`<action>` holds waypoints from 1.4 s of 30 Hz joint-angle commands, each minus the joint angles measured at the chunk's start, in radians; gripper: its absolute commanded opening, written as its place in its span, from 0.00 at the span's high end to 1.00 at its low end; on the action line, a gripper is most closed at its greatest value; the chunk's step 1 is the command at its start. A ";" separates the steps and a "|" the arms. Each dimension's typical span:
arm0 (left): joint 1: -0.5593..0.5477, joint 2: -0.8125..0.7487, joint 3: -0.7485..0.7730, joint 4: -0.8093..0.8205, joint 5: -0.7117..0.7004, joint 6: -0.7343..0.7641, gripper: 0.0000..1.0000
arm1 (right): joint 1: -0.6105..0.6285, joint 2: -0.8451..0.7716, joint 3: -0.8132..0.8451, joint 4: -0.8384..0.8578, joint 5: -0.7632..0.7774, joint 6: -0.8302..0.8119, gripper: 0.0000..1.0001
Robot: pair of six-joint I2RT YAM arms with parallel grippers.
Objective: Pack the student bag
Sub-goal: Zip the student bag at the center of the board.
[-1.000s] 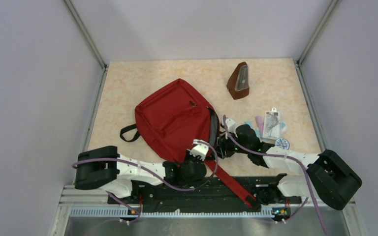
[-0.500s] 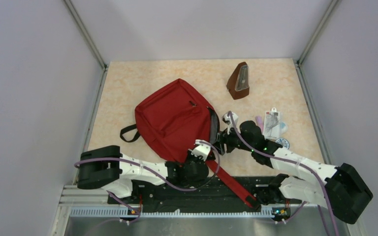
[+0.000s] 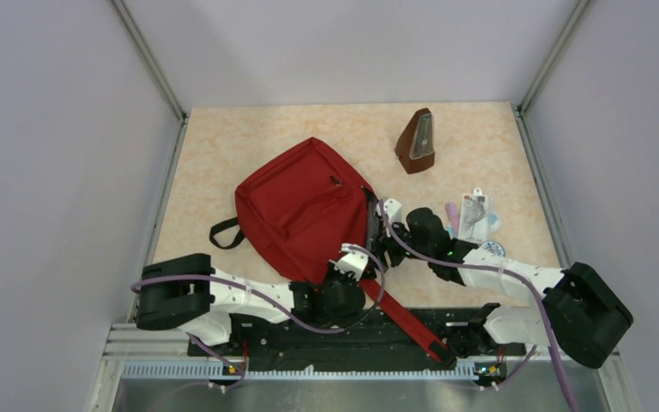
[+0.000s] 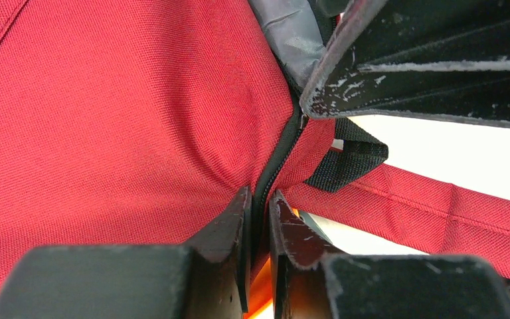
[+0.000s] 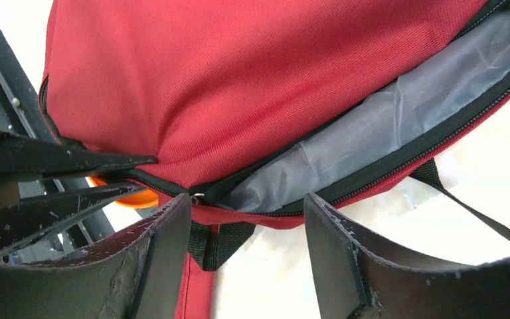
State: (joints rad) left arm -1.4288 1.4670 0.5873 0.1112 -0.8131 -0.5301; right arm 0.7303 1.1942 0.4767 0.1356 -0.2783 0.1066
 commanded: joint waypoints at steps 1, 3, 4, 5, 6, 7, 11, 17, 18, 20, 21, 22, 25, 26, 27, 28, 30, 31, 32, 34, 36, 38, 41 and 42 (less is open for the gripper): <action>-0.012 0.001 0.000 -0.022 0.035 -0.040 0.83 | 0.009 -0.008 -0.028 0.093 -0.045 -0.060 0.38; -0.013 0.001 -0.002 -0.021 0.035 -0.041 0.83 | 0.009 -0.001 -0.039 0.105 -0.052 -0.061 0.37; -0.013 0.002 -0.002 -0.020 0.035 -0.041 0.83 | 0.010 0.006 -0.044 0.115 -0.058 -0.063 0.37; -0.013 0.003 -0.002 -0.019 0.035 -0.039 0.83 | 0.011 0.017 -0.047 0.124 -0.060 -0.066 0.37; -0.013 0.004 -0.002 -0.018 0.035 -0.039 0.83 | 0.014 0.030 -0.048 0.128 -0.060 -0.072 0.37; -0.013 0.004 -0.002 -0.019 0.035 -0.038 0.83 | 0.020 0.045 -0.045 0.129 -0.057 -0.076 0.37; -0.013 -0.002 -0.007 -0.021 0.031 -0.040 0.83 | 0.049 0.090 -0.044 0.141 -0.038 -0.094 0.37; -0.015 -0.011 -0.020 -0.019 0.026 -0.049 0.83 | 0.056 0.134 -0.023 0.152 -0.054 -0.054 0.41; -0.015 -0.011 -0.022 -0.018 0.024 -0.052 0.83 | 0.056 0.133 -0.021 0.156 -0.066 -0.035 0.42; -0.014 -0.011 -0.024 -0.017 0.020 -0.054 0.84 | 0.055 0.130 -0.024 0.184 -0.107 0.018 0.46; -0.015 -0.012 -0.024 -0.016 0.019 -0.056 0.84 | 0.056 0.130 -0.028 0.202 -0.134 0.043 0.50; -0.015 -0.011 -0.024 -0.017 0.019 -0.056 0.84 | 0.056 0.130 -0.034 0.222 -0.157 0.070 0.53; -0.015 -0.012 -0.026 -0.023 0.019 -0.059 0.84 | 0.055 0.132 -0.042 0.248 -0.212 0.145 0.63; -0.015 -0.013 -0.027 -0.025 0.017 -0.062 0.84 | 0.055 0.129 -0.046 0.255 -0.228 0.165 0.65; -0.014 -0.015 -0.028 -0.025 0.017 -0.063 0.84 | 0.055 0.125 -0.052 0.263 -0.239 0.185 0.67; -0.015 -0.017 -0.031 -0.027 0.017 -0.065 0.84 | 0.055 0.118 -0.058 0.268 -0.240 0.204 0.69; -0.015 -0.022 -0.035 -0.028 0.017 -0.067 0.84 | 0.053 0.098 -0.064 0.255 -0.234 0.231 0.71; -0.016 -0.025 -0.036 -0.030 0.016 -0.068 0.84 | 0.052 0.086 -0.062 0.237 -0.221 0.243 0.72; -0.016 -0.028 -0.037 -0.030 0.014 -0.069 0.84 | 0.048 0.071 -0.059 0.215 -0.200 0.256 0.74; -0.016 -0.032 -0.040 -0.030 0.012 -0.072 0.84 | 0.034 0.052 -0.050 0.170 -0.164 0.280 0.83; -0.016 -0.034 -0.042 -0.030 0.011 -0.074 0.84 | 0.012 0.041 -0.044 0.137 -0.137 0.307 0.91; -0.018 -0.034 -0.044 -0.031 0.011 -0.077 0.84 | -0.007 0.036 -0.038 0.118 -0.116 0.336 0.97; -0.019 -0.035 -0.047 -0.033 0.012 -0.080 0.84 | -0.022 0.041 -0.031 0.123 -0.106 0.367 1.00; -0.019 -0.036 -0.047 -0.034 0.012 -0.082 0.85 | -0.023 0.047 -0.033 0.132 -0.106 0.375 1.00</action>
State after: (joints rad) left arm -1.4357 1.4464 0.5648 0.1097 -0.8280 -0.5819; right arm 0.7284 1.2533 0.4244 0.2756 -0.4122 0.4206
